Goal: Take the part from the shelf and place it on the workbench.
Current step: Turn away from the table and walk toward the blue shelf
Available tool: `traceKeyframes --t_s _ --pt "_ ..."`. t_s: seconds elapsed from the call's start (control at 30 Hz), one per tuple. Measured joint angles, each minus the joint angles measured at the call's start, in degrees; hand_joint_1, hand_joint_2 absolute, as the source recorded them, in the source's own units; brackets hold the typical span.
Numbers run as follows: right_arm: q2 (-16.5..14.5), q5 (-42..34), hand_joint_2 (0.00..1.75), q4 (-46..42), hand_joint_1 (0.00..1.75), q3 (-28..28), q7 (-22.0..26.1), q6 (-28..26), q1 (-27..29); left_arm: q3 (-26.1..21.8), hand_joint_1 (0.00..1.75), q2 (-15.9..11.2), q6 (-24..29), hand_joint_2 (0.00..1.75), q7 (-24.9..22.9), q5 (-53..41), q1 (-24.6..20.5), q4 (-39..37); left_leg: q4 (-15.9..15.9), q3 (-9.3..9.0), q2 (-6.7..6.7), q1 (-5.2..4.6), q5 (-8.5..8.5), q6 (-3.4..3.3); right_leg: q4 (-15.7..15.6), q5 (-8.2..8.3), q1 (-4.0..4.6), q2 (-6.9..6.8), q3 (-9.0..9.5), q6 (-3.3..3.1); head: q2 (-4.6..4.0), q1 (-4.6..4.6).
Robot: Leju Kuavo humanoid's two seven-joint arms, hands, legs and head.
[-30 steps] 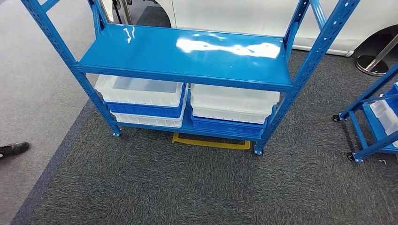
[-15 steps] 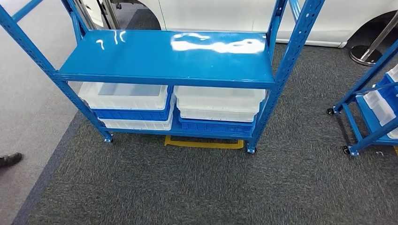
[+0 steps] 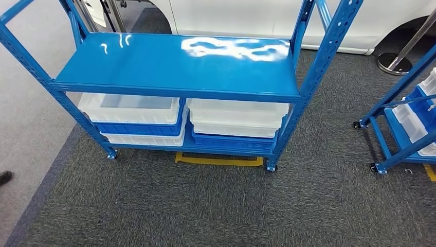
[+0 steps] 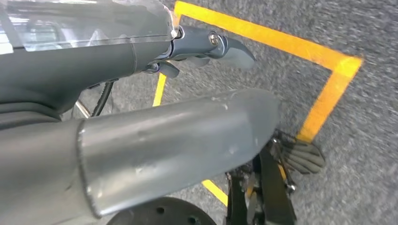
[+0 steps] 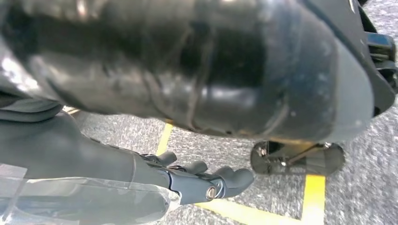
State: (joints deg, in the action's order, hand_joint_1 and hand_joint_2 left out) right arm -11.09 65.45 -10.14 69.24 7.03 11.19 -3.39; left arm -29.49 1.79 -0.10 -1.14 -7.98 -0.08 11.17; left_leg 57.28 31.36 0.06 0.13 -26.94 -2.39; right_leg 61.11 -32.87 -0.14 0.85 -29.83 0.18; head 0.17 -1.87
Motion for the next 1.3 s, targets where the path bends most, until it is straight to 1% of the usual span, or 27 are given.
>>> traceKeyframes --t_s 0.03,0.1,0.13,0.17,0.2,0.23,0.3,0.33,0.4,0.47,0.53,0.6,0.63,0.67,0.7,0.77,0.8,0.83,0.9,1.0,1.03,1.07,1.13,1.17,1.2,1.27,1.3 --pt "0.0 0.0 0.00 0.0 0.00 0.0 0.0 0.0 0.0 0.0 0.00 0.0 0.0 0.00 0.0 0.0 0.1 0.0 -0.6 -0.58 0.12 0.17 0.02 0.04 2.5 -1.17 -0.08 -0.20 -1.31 0.28 0.00 0.01" --pt "0.1 0.0 0.00 0.0 0.00 0.1 0.0 0.0 0.0 0.0 0.00 0.1 0.0 0.00 0.1 0.0 0.1 0.0 -0.7 -1.19 0.30 0.17 -0.45 0.00 9.6 -3.78 -0.36 -0.34 -5.79 0.87 0.00 0.01" --pt "0.1 -0.1 0.00 0.0 0.00 0.2 0.0 0.0 0.0 0.0 0.00 0.1 0.0 0.00 0.1 -0.1 0.1 0.0 -0.7 -1.51 0.35 0.17 -0.80 0.06 12.3 -4.09 -0.52 -0.38 -7.81 1.15 0.00 0.00" --pt "0.2 -0.1 0.00 0.0 0.00 0.2 0.0 0.0 0.1 0.0 0.00 0.2 0.0 0.00 0.1 -0.1 0.1 0.0 -0.7 -1.94 0.38 0.19 -1.17 0.18 13.2 -3.23 -0.65 -0.46 -8.93 1.38 0.00 0.01" --pt "0.2 -0.1 0.00 0.0 0.00 0.3 0.0 0.0 0.1 0.0 0.00 0.2 0.0 0.00 0.1 -0.1 0.1 0.0 -0.7 -2.53 0.39 0.24 -1.61 0.36 11.7 -1.12 -0.75 -0.55 -8.81 1.52 0.00 0.01" --pt "0.2 -0.1 0.00 0.0 0.00 0.3 0.0 0.0 0.2 0.0 0.00 0.3 0.0 0.00 0.1 -0.1 0.1 0.0 -0.6 -3.21 0.39 0.29 -2.11 0.59 8.3 1.70 -0.83 -0.69 -7.70 1.57 0.00 0.01" --pt "0.3 -0.1 0.00 0.0 0.00 0.3 0.0 0.1 0.2 0.0 0.00 0.3 0.0 0.00 0.1 -0.1 0.1 0.0 -0.5 -4.16 0.47 0.26 -3.14 1.25 1.6 5.17 -0.69 -0.99 -4.97 1.14 0.00 0.00" --pt "0.3 -0.1 0.00 0.0 0.00 0.3 0.0 0.1 0.2 0.0 0.00 0.3 0.0 0.00 0.1 -0.1 0.0 0.0 -0.4 -4.34 0.53 0.19 -3.51 1.59 -0.1 5.58 -0.57 -1.08 -4.23 0.77 -0.01 -0.02" --pt "0.3 -0.2 0.00 0.0 0.00 0.4 -0.2 0.2 0.2 0.0 0.00 0.3 0.0 0.00 0.1 -0.2 -0.2 0.0 -0.4 -4.39 0.62 0.10 -3.93 2.20 -0.8 5.04 -0.27 -1.03 -3.97 -0.07 -0.01 -0.05" --pt "0.2 -0.3 0.87 0.0 0.00 0.4 -0.3 0.2 0.2 0.0 0.00 0.4 0.0 0.00 0.1 -0.4 -0.4 0.0 -0.2 -4.67 0.61 0.22 -4.58 2.78 -1.2 4.81 -0.39 -0.98 -3.50 -0.82 0.00 -0.07" --pt "0.2 -0.5 1.75 0.0 0.00 0.4 -0.4 0.2 0.3 0.0 0.00 0.4 0.0 0.00 0.2 -0.4 -0.4 0.0 3.7 -3.19 0.51 0.41 -6.78 3.35 -1.8 4.57 -0.63 -1.00 -2.65 -1.50 0.00 -0.13" --pt "0.2 -0.6 1.75 0.0 0.00 0.4 -0.4 0.2 0.3 0.0 0.00 0.4 0.1 0.00 0.2 -0.4 -0.3 0.0 11.5 1.20 0.45 0.55 -9.72 3.75 -1.9 4.09 -0.59 -0.98 -2.09 -1.91 0.00 -0.16" --pt "0.2 -0.6 1.75 0.0 0.00 0.5 -0.4 0.2 0.3 0.0 0.00 0.4 0.1 0.00 0.2 -0.4 -0.3 0.0 14.8 3.45 0.45 0.58 -10.33 3.86 -1.9 3.80 -0.56 -0.92 -1.81 -2.00 0.00 -0.15" --pt "0.2 -0.6 1.75 0.0 0.00 0.5 -0.5 0.2 0.3 0.0 0.00 0.4 0.1 0.00 0.2 -0.4 -0.2 0.0 16.2 4.88 0.44 0.59 -9.73 3.89 -1.9 3.46 -0.55 -0.83 -1.41 -1.98 0.00 -0.17" --pt "0.2 -0.7 1.75 0.0 0.00 0.6 -0.5 0.2 0.3 0.0 0.00 0.4 0.1 0.00 0.2 -0.4 -0.1 0.0 15.2 5.22 0.44 0.59 -7.86 3.83 -1.9 3.10 -0.54 -0.71 -0.87 -1.91 0.00 -0.17" --pt "0.2 -0.7 1.75 0.0 0.00 0.7 -0.6 0.2 0.3 0.0 0.00 0.4 0.1 0.00 0.2 -0.5 0.0 0.0 8.6 3.34 0.39 0.54 -2.44 3.42 -1.9 2.25 -0.55 -0.52 0.35 -1.63 0.00 -0.17" --pt "0.2 -0.7 1.75 0.0 0.00 0.7 -0.6 0.2 0.3 0.0 0.00 0.4 0.1 0.00 0.2 -0.5 0.1 -0.1 5.4 2.21 0.33 0.38 -0.64 3.14 -1.9 1.87 -0.49 -0.45 0.76 -1.39 -0.01 -0.16" --pt "0.2 -0.7 1.75 0.0 0.00 0.8 -0.7 0.2 0.2 0.0 0.00 0.4 0.1 0.00 0.2 -0.5 0.1 -0.1 3.1 1.34 0.29 0.22 0.09 2.85 -1.9 1.59 -0.43 -0.43 0.91 -1.13 -0.01 -0.17" --pt "0.2 -0.7 1.75 0.0 0.00 0.8 -0.7 0.1 0.1 0.0 0.00 0.4 0.1 0.00 0.2 -0.6 0.0 -0.1 1.9 0.84 0.23 -0.08 -0.39 2.38 -2.0 1.35 -0.33 -0.44 0.91 -0.56 -0.01 -0.17" --pt "0.2 -0.7 1.75 0.0 0.00 0.9 -0.9 0.1 -0.1 0.0 0.00 0.4 0.0 0.00 0.1 -0.6 0.0 -0.1 0.7 0.00 0.25 0.34 -0.51 1.50 -1.0 0.37 -0.23 -0.56 0.82 0.29 0.00 -0.13" --pt "0.2 -0.7 1.75 0.0 0.00 0.9 -0.9 0.1 -0.1 0.0 0.00 0.4 0.0 0.00 0.1 -0.6 0.0 -0.1 0.3 -0.37 0.33 0.49 -0.54 1.12 1.1 -0.74 -0.21 -0.59 -0.20 0.52 -0.01 -0.11" --pt "0.2 -0.7 1.75 0.0 0.00 1.0 -0.9 0.1 -0.1 0.0 0.00 0.4 0.0 0.00 0.1 -0.6 0.0 -0.1 0.2 -0.66 0.43 0.47 -0.69 0.80 4.6 -2.20 -0.29 -0.60 -2.08 0.69 -0.01 -0.11" --pt "0.2 -0.7 1.75 0.0 0.00 1.2 -0.9 0.1 0.0 0.0 0.00 0.4 0.0 0.00 0.2 -0.6 0.0 -0.1 0.2 -1.08 0.51 0.40 -1.18 0.41 12.1 -4.55 -0.34 -0.60 -6.87 0.94 -0.01 -0.11" --pt "0.2 -0.7 1.75 0.0 0.00 1.3 -0.9 0.1 0.0 0.0 0.00 0.4 0.0 0.00 0.2 -0.6 0.0 -0.1 0.2 -1.44 0.49 0.38 -1.50 0.39 14.1 -4.34 -0.36 -0.61 -8.54 1.01 0.00 -0.12" --pt "0.2 -0.8 1.75 0.0 0.00 1.3 -0.8 0.1 0.0 0.0 0.00 0.4 0.0 0.00 0.2 -0.6 0.0 -0.1 0.2 -1.95 0.45 0.37 -1.86 0.45 13.9 -2.87 -0.37 -0.63 -9.10 1.02 -0.01 -0.11" --pt "0.3 -0.7 1.75 0.0 0.00 1.4 -0.8 0.0 -0.1 0.0 0.00 0.4 0.0 0.00 0.2 -0.6 0.0 -0.1 0.2 -3.23 0.38 0.37 -2.79 0.70 7.6 2.46 -0.37 -0.72 -7.17 0.73 -0.01 -0.11" --pt "0.3 -0.7 1.75 0.0 0.00 1.4 -0.9 0.0 -0.1 0.0 0.00 0.4 0.0 0.00 0.2 -0.6 0.1 -0.1 0.3 -3.73 0.36 0.28 -3.28 0.92 4.2 4.44 -0.27 -0.77 -5.84 0.43 -0.01 -0.11"
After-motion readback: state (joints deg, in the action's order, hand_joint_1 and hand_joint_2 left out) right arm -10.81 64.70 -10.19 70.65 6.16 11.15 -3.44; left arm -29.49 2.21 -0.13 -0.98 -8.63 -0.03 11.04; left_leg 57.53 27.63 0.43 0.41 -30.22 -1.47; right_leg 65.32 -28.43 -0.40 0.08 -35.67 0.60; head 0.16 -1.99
